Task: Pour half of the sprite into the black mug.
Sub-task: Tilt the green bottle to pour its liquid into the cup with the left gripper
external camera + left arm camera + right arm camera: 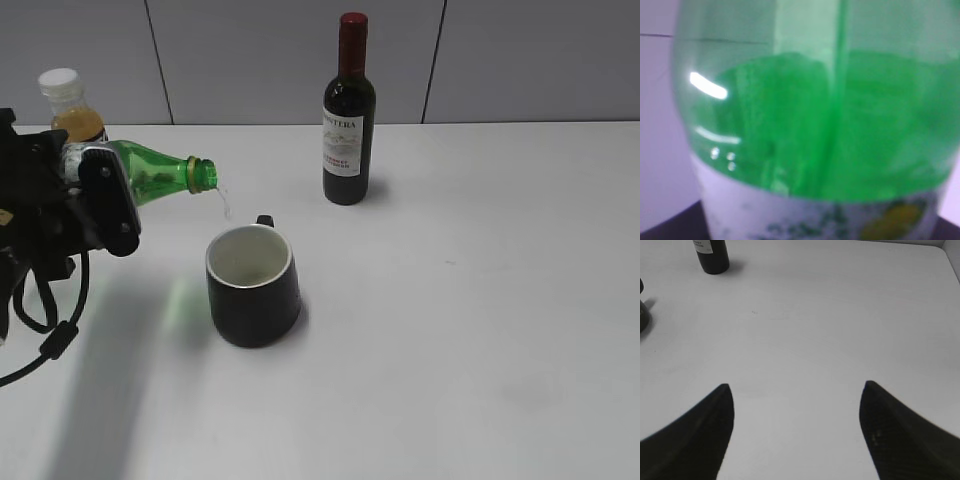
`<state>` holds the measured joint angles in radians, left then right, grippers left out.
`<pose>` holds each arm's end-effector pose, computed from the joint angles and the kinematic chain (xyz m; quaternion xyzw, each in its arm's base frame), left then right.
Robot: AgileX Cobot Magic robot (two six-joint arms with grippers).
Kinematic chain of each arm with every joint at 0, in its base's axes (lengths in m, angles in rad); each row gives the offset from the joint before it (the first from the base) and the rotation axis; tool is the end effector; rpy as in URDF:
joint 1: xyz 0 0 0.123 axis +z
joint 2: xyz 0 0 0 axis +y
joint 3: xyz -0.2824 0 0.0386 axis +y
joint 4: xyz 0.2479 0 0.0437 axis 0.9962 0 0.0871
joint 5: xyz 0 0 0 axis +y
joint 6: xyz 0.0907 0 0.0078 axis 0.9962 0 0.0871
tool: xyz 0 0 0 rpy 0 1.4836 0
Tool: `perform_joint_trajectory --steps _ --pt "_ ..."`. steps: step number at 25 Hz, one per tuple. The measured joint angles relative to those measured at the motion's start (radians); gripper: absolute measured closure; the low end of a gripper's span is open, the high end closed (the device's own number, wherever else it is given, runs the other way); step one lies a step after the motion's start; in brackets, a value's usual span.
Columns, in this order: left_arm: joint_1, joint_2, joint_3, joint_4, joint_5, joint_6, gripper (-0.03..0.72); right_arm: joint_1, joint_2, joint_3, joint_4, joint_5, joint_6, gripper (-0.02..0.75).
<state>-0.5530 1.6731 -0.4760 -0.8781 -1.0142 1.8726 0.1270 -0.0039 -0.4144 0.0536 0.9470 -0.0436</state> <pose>0.2559 -0.0881 0.1639 0.4842 0.6177 0.4648 0.4098 0.0079 0.0050 0.2622 -0.0704 0.8415 0.0490 0.5333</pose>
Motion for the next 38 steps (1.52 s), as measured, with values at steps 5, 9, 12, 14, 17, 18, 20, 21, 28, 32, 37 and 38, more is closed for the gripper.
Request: perform_joint_trajectory --steps 5,9,12,14,17,18,20,21,28,32,37,38 --pt "0.000 0.000 0.000 0.002 -0.005 0.049 0.234 0.000 0.000 0.000 0.000 0.000 0.000 0.146" --pt "0.000 0.000 0.000 0.003 -0.012 0.069 0.234 0.000 0.000 0.000 0.000 0.000 0.000 0.146" --pt "0.000 0.000 0.000 0.004 -0.013 0.077 0.235 0.000 0.000 0.000 0.000 0.000 0.000 0.146" --pt "0.000 0.000 0.000 0.004 -0.016 0.080 0.235 0.000 0.000 0.000 0.000 0.000 0.000 0.146" --pt "0.000 0.000 0.000 0.004 -0.024 0.081 0.235 0.000 0.000 0.000 0.000 0.000 0.000 0.146" --pt "0.000 0.000 0.000 0.004 -0.026 0.081 0.235 0.000 0.000 0.000 0.000 0.000 0.000 0.146" --pt "0.000 0.000 0.000 0.004 -0.029 0.081 0.235 0.000 0.000 0.000 0.000 0.000 0.000 0.146" --pt "0.000 0.000 0.000 0.004 -0.030 0.081 0.235 0.000 0.000 0.000 0.000 0.000 0.000 0.146" --pt "0.000 0.000 0.000 0.004 -0.034 0.081 0.235 0.000 0.000 0.000 0.000 0.000 0.000 0.146" --pt "0.000 0.000 0.000 0.005 -0.039 0.081 0.235 0.000 0.000 0.000 0.000 0.000 0.000 0.146" --pt "0.000 0.000 0.000 0.005 -0.049 0.082 0.235 0.000 0.000 0.000 0.000 0.000 0.000 0.146" --pt "0.000 0.000 0.000 0.005 -0.049 0.082 0.235 0.000 0.000 0.000 0.000 0.000 0.000 0.146"
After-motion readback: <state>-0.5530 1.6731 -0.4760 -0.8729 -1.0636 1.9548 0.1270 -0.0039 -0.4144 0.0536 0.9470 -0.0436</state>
